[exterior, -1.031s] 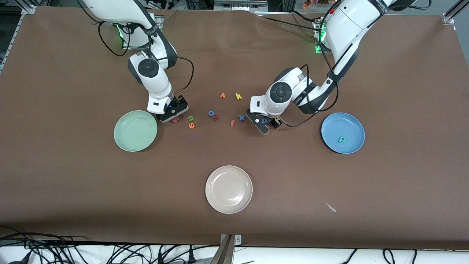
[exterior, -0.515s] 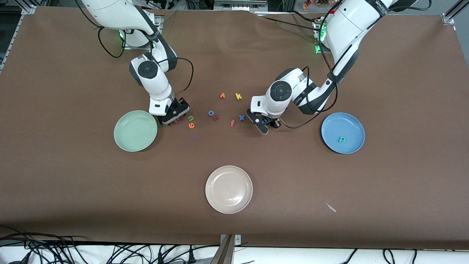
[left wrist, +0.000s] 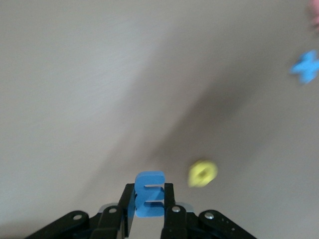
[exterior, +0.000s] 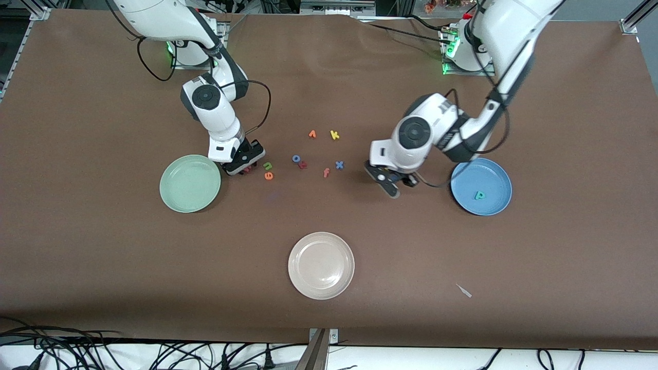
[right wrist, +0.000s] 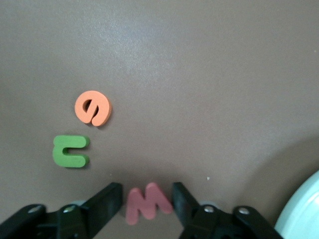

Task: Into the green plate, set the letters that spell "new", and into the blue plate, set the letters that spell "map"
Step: 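Place the blue m on the blue plate with the left gripper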

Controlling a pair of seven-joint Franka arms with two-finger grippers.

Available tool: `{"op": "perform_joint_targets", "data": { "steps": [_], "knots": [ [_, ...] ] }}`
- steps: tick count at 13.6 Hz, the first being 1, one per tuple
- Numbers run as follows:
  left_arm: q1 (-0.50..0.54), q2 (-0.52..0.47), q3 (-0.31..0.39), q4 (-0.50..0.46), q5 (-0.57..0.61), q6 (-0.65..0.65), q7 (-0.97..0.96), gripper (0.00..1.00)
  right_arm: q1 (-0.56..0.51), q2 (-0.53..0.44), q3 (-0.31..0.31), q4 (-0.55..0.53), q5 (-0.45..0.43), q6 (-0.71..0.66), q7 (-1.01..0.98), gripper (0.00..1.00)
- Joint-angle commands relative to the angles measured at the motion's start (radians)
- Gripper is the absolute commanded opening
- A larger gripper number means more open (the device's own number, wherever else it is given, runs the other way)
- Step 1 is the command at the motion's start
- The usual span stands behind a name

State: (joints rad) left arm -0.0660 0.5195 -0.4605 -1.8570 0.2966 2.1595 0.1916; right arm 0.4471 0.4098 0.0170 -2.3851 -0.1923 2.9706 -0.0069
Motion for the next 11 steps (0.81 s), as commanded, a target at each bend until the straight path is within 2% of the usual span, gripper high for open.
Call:
{"op": "perform_joint_targets", "data": {
  "steps": [1,3,6,7,8,9,11],
  "knots": [
    [0.139,-0.024,-0.007,-0.016,0.009,-0.053,0.127,0.00,-0.008,0.010,0.001,0.001,-0.012,0.007,-0.010,0.40],
    [0.253,-0.016,-0.007,-0.039,0.007,-0.052,0.233,0.02,-0.008,0.007,0.001,0.001,-0.010,0.007,-0.007,0.32],
    [0.357,-0.019,-0.007,-0.093,0.007,-0.044,0.324,0.02,-0.008,-0.003,0.001,0.007,-0.006,-0.022,-0.005,0.25],
    [0.392,-0.019,-0.007,-0.103,0.007,-0.044,0.354,0.10,-0.008,-0.012,0.001,0.021,-0.006,-0.059,-0.005,0.25],
    [0.419,-0.015,-0.009,-0.103,0.007,-0.044,0.373,0.48,-0.008,-0.025,0.001,0.043,-0.006,-0.108,-0.005,0.25],
    [0.417,-0.015,-0.013,-0.105,0.007,-0.044,0.376,0.99,-0.008,-0.034,0.003,0.066,-0.006,-0.163,-0.005,0.25],
    [0.416,-0.022,-0.046,-0.096,0.004,-0.064,0.353,1.00,-0.008,-0.048,0.003,0.113,-0.003,-0.264,-0.005,0.25]
  ]
}}
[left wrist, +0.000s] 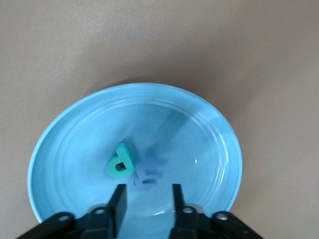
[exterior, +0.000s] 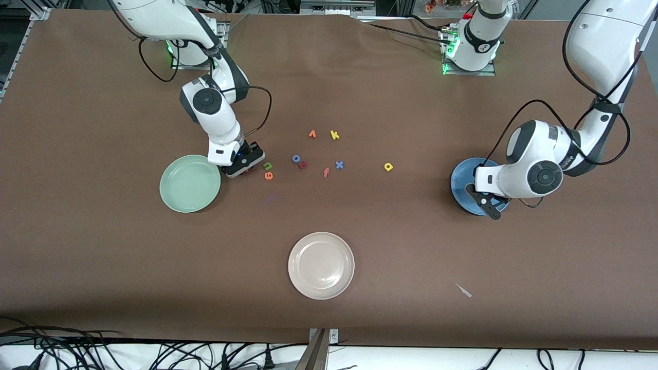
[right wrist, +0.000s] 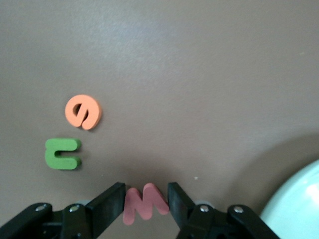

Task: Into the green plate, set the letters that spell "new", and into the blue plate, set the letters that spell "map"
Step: 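Place the blue m on the blue plate with the left gripper, then place the pink m on the green plate with the right gripper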

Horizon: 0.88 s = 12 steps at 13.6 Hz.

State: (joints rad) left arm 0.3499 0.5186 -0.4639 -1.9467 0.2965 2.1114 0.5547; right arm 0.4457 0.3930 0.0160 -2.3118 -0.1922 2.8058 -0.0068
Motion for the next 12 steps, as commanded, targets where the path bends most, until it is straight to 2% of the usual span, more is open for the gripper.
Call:
{"op": "perform_joint_targets", "data": {
  "steps": [1,2,4,7,9,10,12],
  "knots": [
    [0.004,-0.023,-0.062,-0.002,-0.010,-0.034,-0.050,1.00,-0.007,-0.042,0.004,0.075,-0.003,-0.165,-0.005,0.25],
    [0.004,-0.031,-0.076,0.002,-0.035,-0.056,-0.105,1.00,-0.007,-0.048,0.004,0.121,-0.003,-0.249,-0.012,0.25],
    [0.003,-0.038,-0.146,-0.001,-0.056,-0.060,-0.233,1.00,-0.008,-0.065,-0.005,0.185,-0.001,-0.379,-0.028,0.25],
    [-0.038,-0.026,-0.228,-0.014,-0.056,-0.035,-0.522,1.00,-0.021,-0.069,-0.095,0.195,0.034,-0.393,-0.167,0.25],
    [-0.101,-0.025,-0.231,-0.015,-0.054,-0.021,-0.712,1.00,-0.021,-0.075,-0.161,0.190,0.079,-0.405,-0.272,0.25],
    [-0.133,-0.023,-0.231,-0.038,-0.047,0.022,-0.755,1.00,-0.021,-0.079,-0.192,0.184,0.088,-0.410,-0.300,0.26],
    [-0.155,-0.014,-0.231,-0.133,-0.037,0.215,-0.774,1.00,-0.021,-0.080,-0.208,0.169,0.094,-0.410,-0.302,0.35]
  ]
}}
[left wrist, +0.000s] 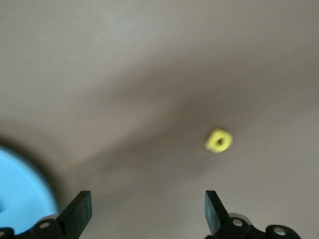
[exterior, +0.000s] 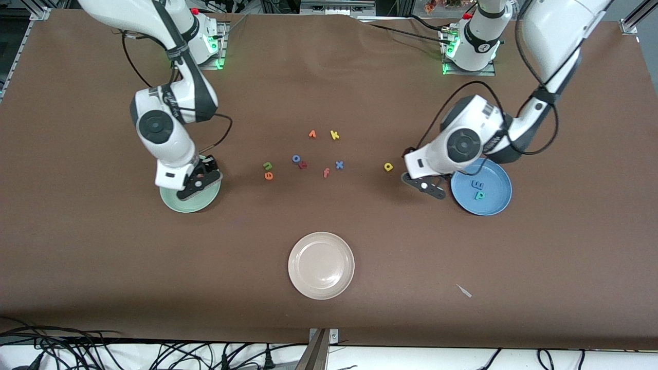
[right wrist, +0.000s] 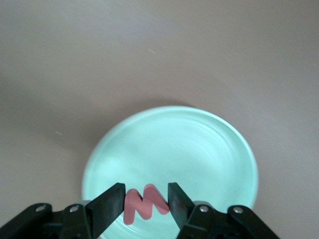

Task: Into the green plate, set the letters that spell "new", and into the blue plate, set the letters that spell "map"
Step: 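Place the pink m on the green plate with the right gripper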

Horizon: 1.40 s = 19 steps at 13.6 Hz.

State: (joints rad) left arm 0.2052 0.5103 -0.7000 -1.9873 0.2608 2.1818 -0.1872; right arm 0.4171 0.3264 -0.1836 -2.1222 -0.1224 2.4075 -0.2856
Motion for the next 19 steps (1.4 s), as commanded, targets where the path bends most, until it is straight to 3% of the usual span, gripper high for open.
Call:
{"op": "perform_joint_targets", "data": {
  "steps": [1,4,8,10,14,17,19],
  "knots": [
    [-0.012,0.008,0.010,-0.128,0.002,0.226,-0.032,1.00,0.008,-0.014,-0.010,-0.025,0.047,-0.011,-0.024,0.38],
    [-0.027,0.042,0.011,-0.140,0.096,0.265,-0.058,1.00,0.009,-0.012,-0.013,-0.030,0.070,-0.011,-0.004,0.63],
    [-0.102,0.085,0.013,-0.131,0.290,0.302,-0.318,1.00,0.009,-0.012,0.076,-0.019,0.076,-0.013,0.175,0.64],
    [-0.116,0.112,0.016,-0.113,0.345,0.323,-0.353,0.98,0.014,-0.010,0.125,-0.001,0.076,-0.013,0.287,0.66],
    [-0.121,0.140,0.017,-0.088,0.351,0.326,-0.342,0.88,0.020,0.002,0.229,0.010,0.076,0.010,0.546,0.69],
    [-0.119,0.152,0.031,-0.088,0.408,0.326,-0.337,0.72,0.051,0.040,0.260,0.008,0.076,0.085,0.679,0.70],
    [-0.109,0.159,0.031,-0.088,0.414,0.326,-0.337,0.26,0.086,0.072,0.260,0.008,0.075,0.137,0.744,0.71]
  ]
}}
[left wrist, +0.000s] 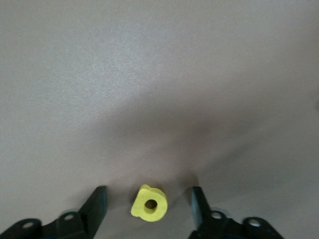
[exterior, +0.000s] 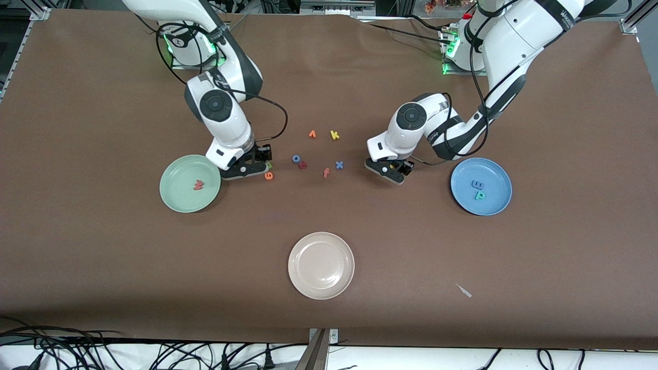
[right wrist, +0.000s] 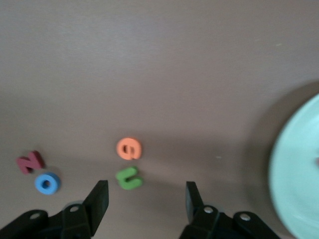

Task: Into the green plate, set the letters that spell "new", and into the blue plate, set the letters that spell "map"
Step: 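Grasp the yellow p and carry it to the blue plate with the left gripper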

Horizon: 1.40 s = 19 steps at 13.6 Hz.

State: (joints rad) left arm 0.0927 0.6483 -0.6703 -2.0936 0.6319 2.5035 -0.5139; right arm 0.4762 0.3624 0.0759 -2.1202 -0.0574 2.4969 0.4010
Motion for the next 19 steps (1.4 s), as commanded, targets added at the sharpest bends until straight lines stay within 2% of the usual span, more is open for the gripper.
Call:
{"op": "perform_joint_targets", "data": {
  "steps": [1,2,4,7,9,13,16,19],
  "knots": [
    [0.005,0.021,0.001,0.018,0.043,0.003,-0.011,0.11,0.032,0.045,0.001,0.006,0.008,0.059,0.074,0.71],
    [0.007,0.018,0.000,0.018,0.043,0.002,-0.011,0.06,0.035,0.049,0.001,0.003,0.008,0.066,0.088,0.71],
    [0.012,0.011,0.000,0.020,0.043,0.000,-0.012,0.02,0.047,0.064,0.001,-0.009,0.007,0.094,0.107,0.71],
    [0.041,-0.005,-0.015,0.027,0.037,-0.027,-0.012,0.01,0.048,0.076,0.001,-0.055,0.007,0.183,0.107,0.70],
    [0.061,-0.028,-0.029,0.044,0.023,-0.073,0.020,0.01,0.048,0.085,0.001,-0.061,0.007,0.195,0.107,0.70],
    [0.240,-0.027,-0.149,0.138,-0.075,-0.260,0.259,0.01,0.048,0.089,-0.001,-0.076,0.007,0.203,0.107,0.65],
    [0.413,-0.035,-0.215,0.155,-0.089,-0.366,0.441,0.02,0.048,0.093,-0.001,-0.080,0.007,0.207,0.107,0.62],
    [0.597,-0.035,-0.219,0.141,-0.089,-0.390,0.708,0.02,0.048,0.095,-0.001,-0.081,0.004,0.207,0.104,0.52]
  ]
}}
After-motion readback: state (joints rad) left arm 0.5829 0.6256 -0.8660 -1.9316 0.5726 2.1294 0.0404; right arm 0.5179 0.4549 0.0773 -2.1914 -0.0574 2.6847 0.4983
